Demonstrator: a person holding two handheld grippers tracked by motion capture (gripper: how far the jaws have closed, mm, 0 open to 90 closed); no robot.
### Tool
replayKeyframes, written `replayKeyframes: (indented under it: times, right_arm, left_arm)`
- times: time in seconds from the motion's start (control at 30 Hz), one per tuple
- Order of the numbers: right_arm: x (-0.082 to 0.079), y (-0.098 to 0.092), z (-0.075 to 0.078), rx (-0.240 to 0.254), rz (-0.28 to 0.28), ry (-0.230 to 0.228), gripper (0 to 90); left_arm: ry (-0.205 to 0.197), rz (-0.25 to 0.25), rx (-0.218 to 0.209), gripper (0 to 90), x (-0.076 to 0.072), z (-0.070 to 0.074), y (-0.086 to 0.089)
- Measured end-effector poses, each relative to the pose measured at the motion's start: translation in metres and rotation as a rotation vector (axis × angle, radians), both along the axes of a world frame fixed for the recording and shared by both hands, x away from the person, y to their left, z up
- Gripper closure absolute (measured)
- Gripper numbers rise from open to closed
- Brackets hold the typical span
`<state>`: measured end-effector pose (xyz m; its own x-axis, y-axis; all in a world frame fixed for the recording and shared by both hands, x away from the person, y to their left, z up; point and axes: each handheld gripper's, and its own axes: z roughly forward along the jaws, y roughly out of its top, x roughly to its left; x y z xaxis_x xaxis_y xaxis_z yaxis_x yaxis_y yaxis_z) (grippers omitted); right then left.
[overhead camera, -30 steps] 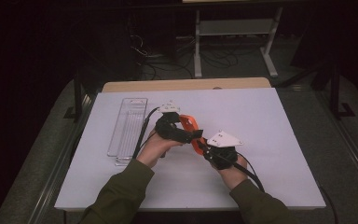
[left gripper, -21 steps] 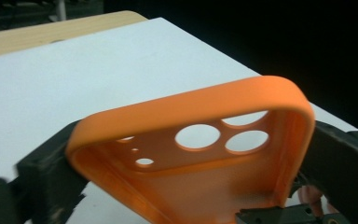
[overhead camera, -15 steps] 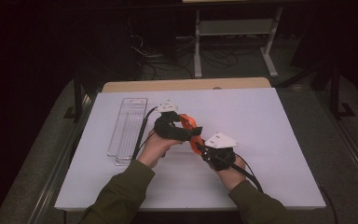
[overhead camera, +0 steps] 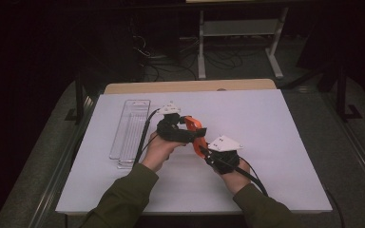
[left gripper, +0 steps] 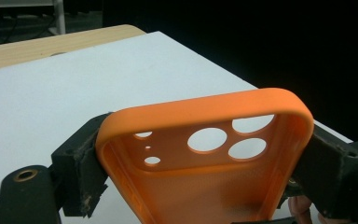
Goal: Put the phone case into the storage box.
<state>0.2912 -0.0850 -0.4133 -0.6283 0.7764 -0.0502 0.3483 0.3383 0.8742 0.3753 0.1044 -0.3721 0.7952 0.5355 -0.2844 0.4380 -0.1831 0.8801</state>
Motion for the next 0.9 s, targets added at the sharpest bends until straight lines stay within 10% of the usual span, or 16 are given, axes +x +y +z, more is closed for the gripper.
replayKeyframes:
  times: [0.4, 0.9]
  right_arm:
    - [0.002, 0.0, -0.001, -0.009, 0.015, 0.007, 71.0]
    - [0.01, -0.01, 0.002, 0.025, 0.063, 0.087, 37.9]
  left_arm:
    - [-0.019, -0.018, 0.021, 15.8, -0.003, 0.002, -0.001]
    - [-0.042, 0.0, 0.035, 15.8, -0.002, 0.006, 0.004]
